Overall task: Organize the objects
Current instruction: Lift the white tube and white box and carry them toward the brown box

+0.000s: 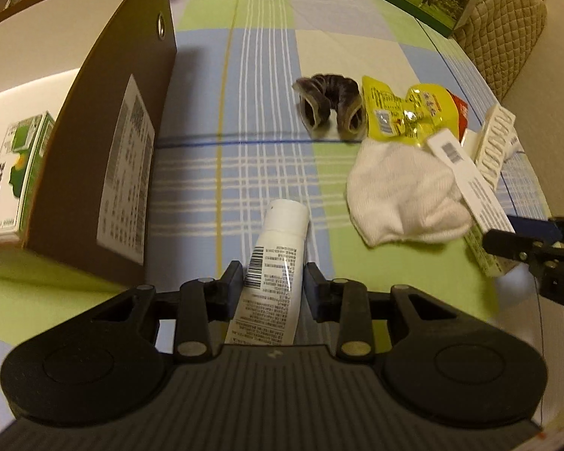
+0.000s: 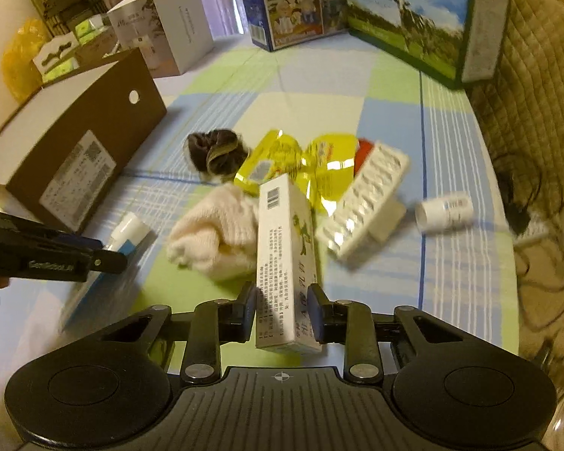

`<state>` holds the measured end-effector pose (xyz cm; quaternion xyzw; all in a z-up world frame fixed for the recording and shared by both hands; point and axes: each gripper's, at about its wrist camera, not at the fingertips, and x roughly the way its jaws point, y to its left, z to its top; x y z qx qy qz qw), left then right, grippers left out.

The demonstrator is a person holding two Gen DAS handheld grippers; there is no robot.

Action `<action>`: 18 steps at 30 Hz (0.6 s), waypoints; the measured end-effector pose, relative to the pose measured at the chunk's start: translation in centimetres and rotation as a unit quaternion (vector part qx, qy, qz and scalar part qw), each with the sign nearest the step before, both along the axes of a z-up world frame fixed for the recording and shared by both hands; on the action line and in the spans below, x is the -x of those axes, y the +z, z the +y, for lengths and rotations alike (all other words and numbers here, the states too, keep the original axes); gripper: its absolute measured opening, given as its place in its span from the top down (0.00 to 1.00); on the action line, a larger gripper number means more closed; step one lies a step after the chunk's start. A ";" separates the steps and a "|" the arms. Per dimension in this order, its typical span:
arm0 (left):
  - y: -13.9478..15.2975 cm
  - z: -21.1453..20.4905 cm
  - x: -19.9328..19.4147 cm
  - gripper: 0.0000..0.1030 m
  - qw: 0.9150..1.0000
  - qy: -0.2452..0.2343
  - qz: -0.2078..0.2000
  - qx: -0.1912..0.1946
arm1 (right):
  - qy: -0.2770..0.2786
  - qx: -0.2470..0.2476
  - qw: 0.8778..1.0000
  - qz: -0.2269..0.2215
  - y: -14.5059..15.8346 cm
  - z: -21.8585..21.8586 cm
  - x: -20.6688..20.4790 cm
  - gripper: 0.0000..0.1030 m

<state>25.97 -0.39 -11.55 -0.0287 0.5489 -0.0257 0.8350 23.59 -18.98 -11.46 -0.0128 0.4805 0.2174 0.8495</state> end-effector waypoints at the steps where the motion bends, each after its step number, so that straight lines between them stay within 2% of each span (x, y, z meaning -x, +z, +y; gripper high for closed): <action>1: 0.0 0.0 0.3 0.70 1.000 -0.002 0.002 0.002 | -0.004 -0.009 1.000 0.010 0.1 -0.6 0.6 0.75; 7: 0.2 0.6 2.6 0.69 0.999 -0.034 0.007 0.010 | -0.008 -0.034 0.998 0.053 0.6 -3.7 4.9 0.75; 10: -0.4 0.9 3.1 0.60 0.998 -0.059 0.019 0.008 | -0.013 -0.032 0.997 0.062 0.8 -4.2 6.3 0.75; 13: -0.4 0.6 3.5 0.58 0.996 -0.092 0.013 -0.014 | -0.026 -0.036 0.997 0.064 1.0 -4.3 6.8 0.75; 18: -0.5 0.1 3.5 0.60 0.995 -0.097 0.005 -0.026 | -0.031 -0.013 0.998 0.046 1.1 -3.1 6.5 0.73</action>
